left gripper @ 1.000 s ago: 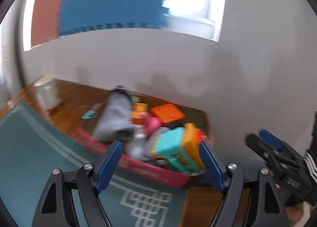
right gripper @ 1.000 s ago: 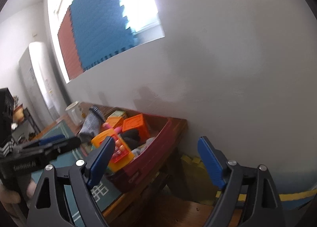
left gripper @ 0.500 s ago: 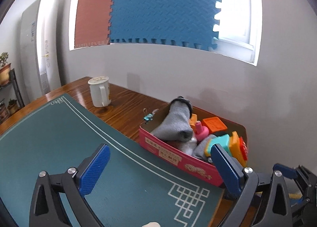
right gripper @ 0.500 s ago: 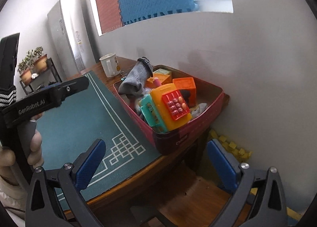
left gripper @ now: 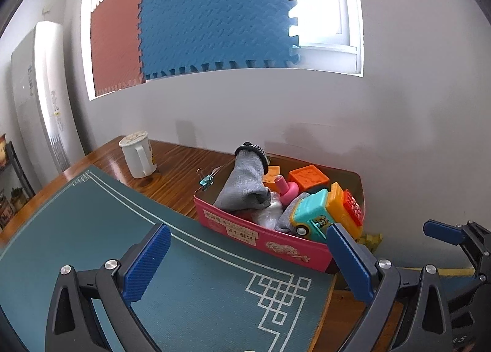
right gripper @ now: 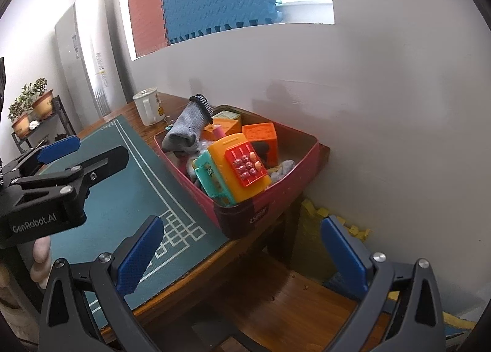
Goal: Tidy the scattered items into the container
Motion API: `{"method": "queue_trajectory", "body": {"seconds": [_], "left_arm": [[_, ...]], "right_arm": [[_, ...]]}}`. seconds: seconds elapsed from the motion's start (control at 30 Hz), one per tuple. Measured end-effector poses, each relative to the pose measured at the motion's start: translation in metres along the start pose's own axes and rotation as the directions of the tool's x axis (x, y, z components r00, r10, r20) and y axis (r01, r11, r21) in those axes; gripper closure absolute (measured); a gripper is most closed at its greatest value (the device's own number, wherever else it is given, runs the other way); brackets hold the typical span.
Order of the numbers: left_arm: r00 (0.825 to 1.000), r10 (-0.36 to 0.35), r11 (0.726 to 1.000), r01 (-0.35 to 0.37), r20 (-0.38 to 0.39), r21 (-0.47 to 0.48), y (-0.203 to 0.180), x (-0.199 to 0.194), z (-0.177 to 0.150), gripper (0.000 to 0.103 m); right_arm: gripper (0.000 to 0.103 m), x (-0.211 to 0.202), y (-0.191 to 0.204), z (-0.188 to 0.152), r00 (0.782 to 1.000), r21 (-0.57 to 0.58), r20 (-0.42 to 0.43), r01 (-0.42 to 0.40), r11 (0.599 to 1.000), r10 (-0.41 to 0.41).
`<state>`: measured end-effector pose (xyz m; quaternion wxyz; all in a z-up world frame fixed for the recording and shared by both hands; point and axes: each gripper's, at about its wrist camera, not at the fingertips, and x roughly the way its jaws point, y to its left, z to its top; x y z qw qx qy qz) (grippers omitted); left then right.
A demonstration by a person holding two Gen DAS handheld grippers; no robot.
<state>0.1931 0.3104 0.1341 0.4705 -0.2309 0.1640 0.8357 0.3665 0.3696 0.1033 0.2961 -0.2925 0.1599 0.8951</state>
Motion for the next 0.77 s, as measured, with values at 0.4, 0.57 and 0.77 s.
{"method": "queue_trajectory", "body": {"seconds": [0.4,0.57,0.77], "left_arm": [[1.0,0.003,1.0,-0.003,-0.005,0.01,-0.005,0.003,0.001,0.0],[1.0,-0.002,1.0,0.003,-0.025,0.021,-0.008,0.009,0.001,0.0],[1.0,-0.005,1.0,0.005,-0.025,0.031,-0.007,0.007,-0.003,0.0]], "right_arm": [[0.001,0.005,-0.003,-0.002,1.0,0.013,-0.006,0.006,1.0,-0.006],[0.001,0.006,-0.004,-0.003,1.0,0.012,-0.005,0.014,1.0,-0.014],[0.001,0.009,-0.005,-0.005,1.0,0.019,-0.013,0.016,1.0,-0.016]]}}
